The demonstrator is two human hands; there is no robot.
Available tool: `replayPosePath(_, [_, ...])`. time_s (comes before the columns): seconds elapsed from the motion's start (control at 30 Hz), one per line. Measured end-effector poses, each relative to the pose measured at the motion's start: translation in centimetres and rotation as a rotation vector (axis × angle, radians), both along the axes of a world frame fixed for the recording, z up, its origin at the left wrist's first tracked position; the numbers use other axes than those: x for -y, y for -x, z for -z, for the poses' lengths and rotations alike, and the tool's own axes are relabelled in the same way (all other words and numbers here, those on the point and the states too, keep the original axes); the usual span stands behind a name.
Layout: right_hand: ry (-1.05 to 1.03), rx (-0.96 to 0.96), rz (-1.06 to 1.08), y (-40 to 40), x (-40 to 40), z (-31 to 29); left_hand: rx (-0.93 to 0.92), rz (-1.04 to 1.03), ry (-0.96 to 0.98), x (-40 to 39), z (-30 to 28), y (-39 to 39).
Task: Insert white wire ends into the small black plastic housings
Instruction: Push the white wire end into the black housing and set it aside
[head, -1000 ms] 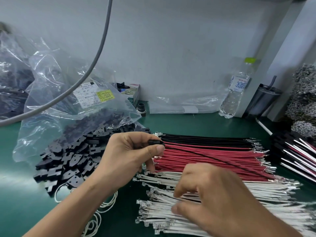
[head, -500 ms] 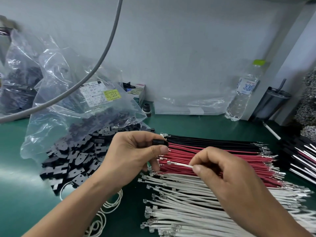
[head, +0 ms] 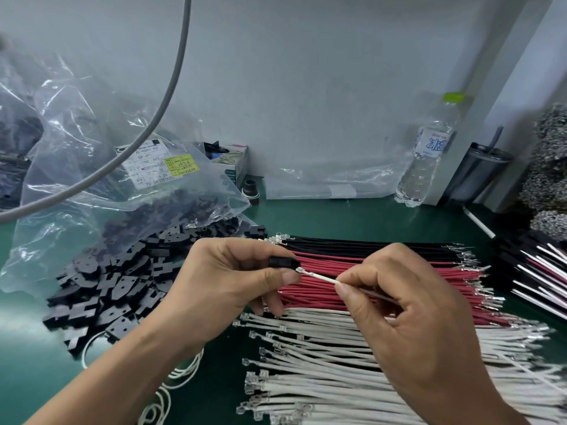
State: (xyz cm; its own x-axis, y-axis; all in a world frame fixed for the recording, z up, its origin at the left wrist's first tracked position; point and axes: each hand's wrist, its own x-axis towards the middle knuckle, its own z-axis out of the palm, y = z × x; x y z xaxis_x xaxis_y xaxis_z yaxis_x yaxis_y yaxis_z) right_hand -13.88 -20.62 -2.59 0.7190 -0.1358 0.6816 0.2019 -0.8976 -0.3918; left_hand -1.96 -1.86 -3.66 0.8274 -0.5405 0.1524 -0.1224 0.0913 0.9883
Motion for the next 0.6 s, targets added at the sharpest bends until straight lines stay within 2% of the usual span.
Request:
replayPosePath(0.13, [0.076, 0.045, 0.030, -0.15, -0.02, 0.10, 0.000, 0.006, -0.007, -0.06, -0.11, 0.03])
replayPosePath(0.4, [0.001, 0.045, 0.017, -0.34, 0.05, 0.14, 0.008, 0.043, -0.013, -0.13, -0.34, 0.22])
replayPosePath(0.6, [0.131, 0.066, 0.034, -0.51, -0.08, 0.50, 0.064, 0.034, -0.041, -0.18, -0.58, 0.23])
